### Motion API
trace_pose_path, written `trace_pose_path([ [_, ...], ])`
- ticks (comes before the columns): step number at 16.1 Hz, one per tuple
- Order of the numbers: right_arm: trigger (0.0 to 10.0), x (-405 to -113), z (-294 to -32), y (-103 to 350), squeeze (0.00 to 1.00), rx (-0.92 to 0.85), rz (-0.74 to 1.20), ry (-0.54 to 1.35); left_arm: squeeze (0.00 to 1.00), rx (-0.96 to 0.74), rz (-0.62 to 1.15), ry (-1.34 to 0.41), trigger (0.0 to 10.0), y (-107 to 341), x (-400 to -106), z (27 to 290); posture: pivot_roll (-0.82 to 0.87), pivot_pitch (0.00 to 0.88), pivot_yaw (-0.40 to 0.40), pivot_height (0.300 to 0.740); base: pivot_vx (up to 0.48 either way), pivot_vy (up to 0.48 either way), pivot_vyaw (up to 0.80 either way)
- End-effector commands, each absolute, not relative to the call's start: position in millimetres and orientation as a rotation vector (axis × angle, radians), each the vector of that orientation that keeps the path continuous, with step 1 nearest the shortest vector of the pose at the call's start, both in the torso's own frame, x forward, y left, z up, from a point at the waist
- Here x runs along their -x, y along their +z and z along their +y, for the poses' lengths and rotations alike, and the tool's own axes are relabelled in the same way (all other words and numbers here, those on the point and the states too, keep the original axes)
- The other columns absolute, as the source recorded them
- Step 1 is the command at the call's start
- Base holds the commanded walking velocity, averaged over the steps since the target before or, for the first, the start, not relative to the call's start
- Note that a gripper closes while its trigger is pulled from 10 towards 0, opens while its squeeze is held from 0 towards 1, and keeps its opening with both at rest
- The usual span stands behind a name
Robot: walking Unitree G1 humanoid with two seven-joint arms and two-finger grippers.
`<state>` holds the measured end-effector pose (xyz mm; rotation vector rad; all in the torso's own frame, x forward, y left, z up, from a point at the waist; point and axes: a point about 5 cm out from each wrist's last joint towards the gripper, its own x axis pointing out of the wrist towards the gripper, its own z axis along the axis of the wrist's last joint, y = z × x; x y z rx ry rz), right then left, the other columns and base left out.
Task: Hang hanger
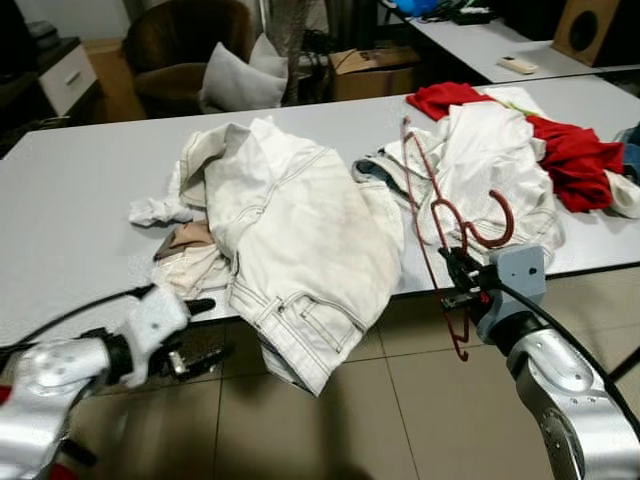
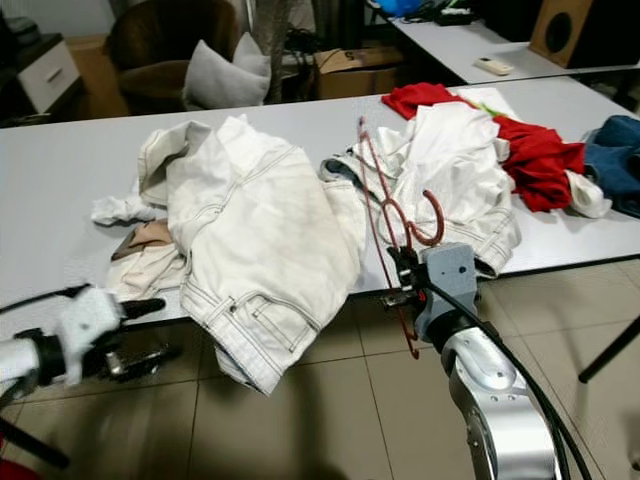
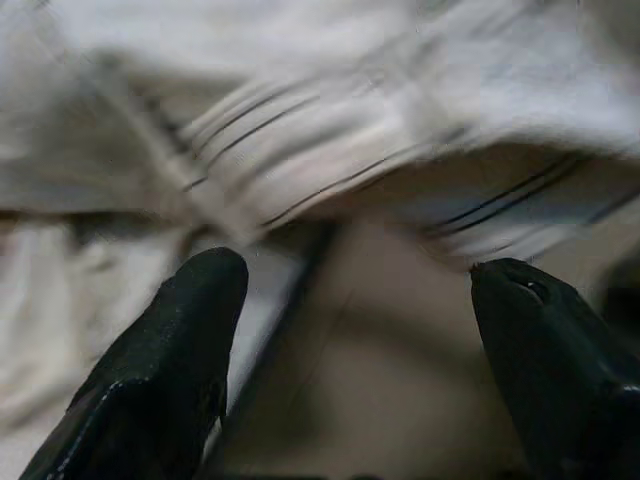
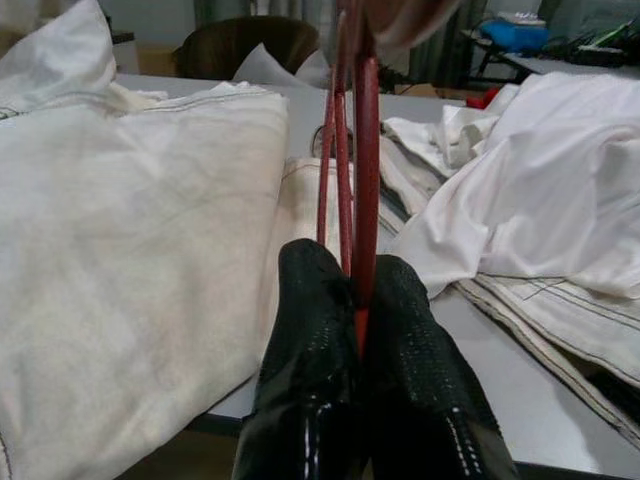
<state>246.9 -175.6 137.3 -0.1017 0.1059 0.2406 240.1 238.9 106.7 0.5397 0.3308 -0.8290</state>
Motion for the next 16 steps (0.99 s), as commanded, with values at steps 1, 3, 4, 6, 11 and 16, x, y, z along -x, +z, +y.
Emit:
trace_pose_path([
  [1, 10.0, -249.9, -172.4, 144.3, 0.0, 0.095, 0.066, 0.247, 0.0, -0.649, 0.299, -0.769, 10.0, 107.1, -248.9, 240.8, -0.01, 0.0, 0.092, 0.74, 0.0, 0.0, 0.0],
  [3, 10.0, -248.4, -171.1, 144.1, 0.0, 0.084, 0.062, 0.239, 0.0, -0.626, 0.214, -0.713, 10.0, 110.7, -263.0, 228.2, -0.01, 0.0, 0.1, 0.74, 0.0, 0.0, 0.0],
  [4, 10.0, -247.6, -170.3, 143.1, 0.0, 0.081, 0.064, 0.237, 0.0, -0.609, 0.165, -0.699, 10.0, 112.2, -270.3, 218.2, -0.01, 0.0, 0.102, 0.74, 0.0, 0.0, 0.0],
  [6, 10.0, -247.9, -169.8, 143.2, 0.0, 0.075, 0.06, 0.228, 0.0, -0.564, 0.085, -0.689, 10.0, 113.4, -283.8, 199.8, -0.02, 0.0, 0.106, 0.74, 0.0, 0.0, 0.0],
  [11, 10.0, -254.2, -174.1, 147.8, 0.0, 0.07, 0.03, 0.185, 0.0, -0.368, -0.127, -0.658, 0.0, 152.6, -333.4, 155.4, -0.03, 0.0, 0.128, 0.74, 0.0, 0.0, 0.0],
  [16, 10.0, -250.9, -172.9, 145.2, 0.0, 0.057, 0.025, 0.159, 0.0, -0.602, -0.066, -0.764, 0.0, 147.0, -337.9, 164.1, -0.04, 0.0, 0.162, 0.74, 0.0, 0.0, 0.0],
])
